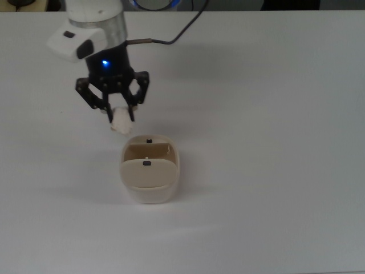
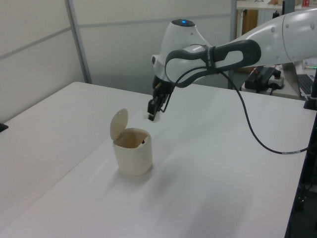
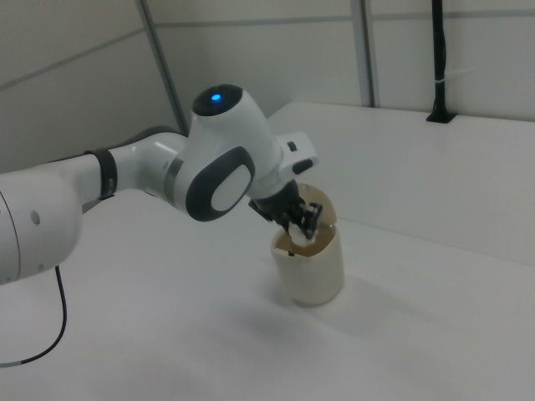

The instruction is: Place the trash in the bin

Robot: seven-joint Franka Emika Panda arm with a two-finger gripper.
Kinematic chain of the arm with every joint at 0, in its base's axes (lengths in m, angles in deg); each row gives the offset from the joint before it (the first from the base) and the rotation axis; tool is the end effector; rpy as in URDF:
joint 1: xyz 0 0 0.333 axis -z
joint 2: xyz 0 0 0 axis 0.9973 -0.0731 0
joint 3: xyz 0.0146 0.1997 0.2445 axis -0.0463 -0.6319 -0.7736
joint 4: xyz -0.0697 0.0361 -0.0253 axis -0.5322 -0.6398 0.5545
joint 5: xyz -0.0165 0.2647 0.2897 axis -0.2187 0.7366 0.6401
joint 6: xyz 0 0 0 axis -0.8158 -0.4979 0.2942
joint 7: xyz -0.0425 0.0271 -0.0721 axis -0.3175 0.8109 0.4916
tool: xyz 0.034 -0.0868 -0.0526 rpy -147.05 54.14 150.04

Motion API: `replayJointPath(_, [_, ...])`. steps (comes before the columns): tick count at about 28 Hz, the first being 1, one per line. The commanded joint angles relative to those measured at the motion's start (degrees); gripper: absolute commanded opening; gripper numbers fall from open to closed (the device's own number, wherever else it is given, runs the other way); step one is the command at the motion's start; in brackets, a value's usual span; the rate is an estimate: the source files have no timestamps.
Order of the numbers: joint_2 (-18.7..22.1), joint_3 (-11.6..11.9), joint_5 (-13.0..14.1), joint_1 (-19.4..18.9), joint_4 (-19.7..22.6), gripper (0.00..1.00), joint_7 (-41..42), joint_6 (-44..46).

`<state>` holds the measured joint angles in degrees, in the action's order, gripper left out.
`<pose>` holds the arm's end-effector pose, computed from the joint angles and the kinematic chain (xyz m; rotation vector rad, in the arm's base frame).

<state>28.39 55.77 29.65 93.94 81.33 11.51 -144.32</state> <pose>0.6512 -0.0346 0.5076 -3.0224 -0.1814 -0.6298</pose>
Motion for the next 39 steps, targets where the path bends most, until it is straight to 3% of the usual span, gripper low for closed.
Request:
replayJointPath(1, [-2.5,0.3,3.1,-2.7,0.0,0.39,0.4,-8.4])
replayJointPath(5, [-4.0,0.3,4.0,-3.9,0.0,0.44,0.3,-13.1])
replayJointPath(7, [-5.2,0.3,4.0,-4.2,0.0,0.73,0.1,-15.5])
replayJointPath(8, [-5.4,0.3,4.1,-4.2,0.0,0.92,-0.1,-16.0])
replayJointPath(9, [-5.4,0.3,4.1,-4.1,0.0,1.00,-0.9,-16.4])
replayJointPath(20, [-3.7,1.1,3.9,-3.5,0.0,1.00,-2.2,-11.3])
replayJointPath(31, [2.4,2.5,2.8,-3.4,-0.4,1.00,-2.2,6.2])
replayJointPath(39, [5.2,3.0,-2.9,-3.6,-3.6,1.00,-2.3,21.5])
